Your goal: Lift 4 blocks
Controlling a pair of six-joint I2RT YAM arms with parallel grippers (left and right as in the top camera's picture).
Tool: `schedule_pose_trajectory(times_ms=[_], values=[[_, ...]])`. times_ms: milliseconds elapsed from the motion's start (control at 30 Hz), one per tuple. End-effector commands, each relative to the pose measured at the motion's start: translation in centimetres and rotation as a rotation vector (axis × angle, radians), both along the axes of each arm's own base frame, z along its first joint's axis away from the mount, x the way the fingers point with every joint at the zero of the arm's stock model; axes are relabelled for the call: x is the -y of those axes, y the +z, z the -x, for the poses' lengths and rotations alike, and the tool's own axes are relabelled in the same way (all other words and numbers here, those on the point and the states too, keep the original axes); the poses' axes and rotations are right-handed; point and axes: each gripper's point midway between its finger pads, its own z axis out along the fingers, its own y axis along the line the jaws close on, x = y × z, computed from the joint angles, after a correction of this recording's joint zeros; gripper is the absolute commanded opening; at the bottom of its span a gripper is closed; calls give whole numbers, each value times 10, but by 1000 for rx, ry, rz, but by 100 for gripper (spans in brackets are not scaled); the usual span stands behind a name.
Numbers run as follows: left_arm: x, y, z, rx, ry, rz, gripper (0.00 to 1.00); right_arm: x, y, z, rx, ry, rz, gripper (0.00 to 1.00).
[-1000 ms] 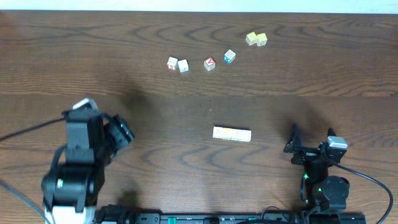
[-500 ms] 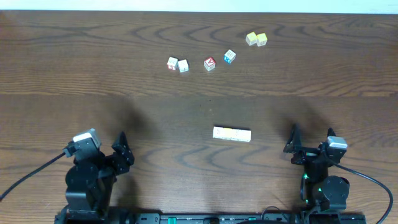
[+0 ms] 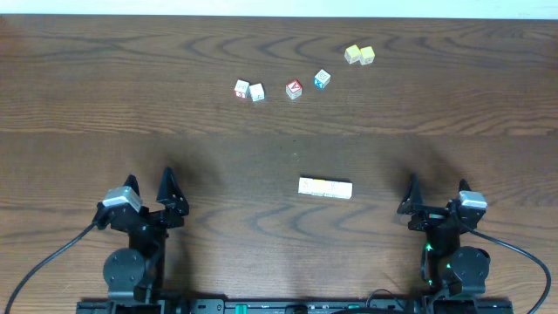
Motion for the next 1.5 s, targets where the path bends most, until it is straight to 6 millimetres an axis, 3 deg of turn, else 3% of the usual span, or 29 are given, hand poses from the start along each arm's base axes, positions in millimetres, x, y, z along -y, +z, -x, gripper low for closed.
schedule_pose_trajectory(times_ms=[0, 267, 467, 633, 1467], values=[[3, -8, -1, 40, -19, -33, 76, 2, 0, 0, 0, -5, 15, 99], [8, -30, -7, 24, -59, -93, 75, 2, 0, 0, 0, -5, 15, 99], [15, -34, -7, 8, -101, -206, 76, 2, 0, 0, 0, -5, 15, 99], [8, -70, -4, -145, -81, -225, 76, 2, 0, 0, 0, -5, 15, 99], [6, -71, -4, -151, -65, -216, 76, 2, 0, 0, 0, -5, 15, 99]])
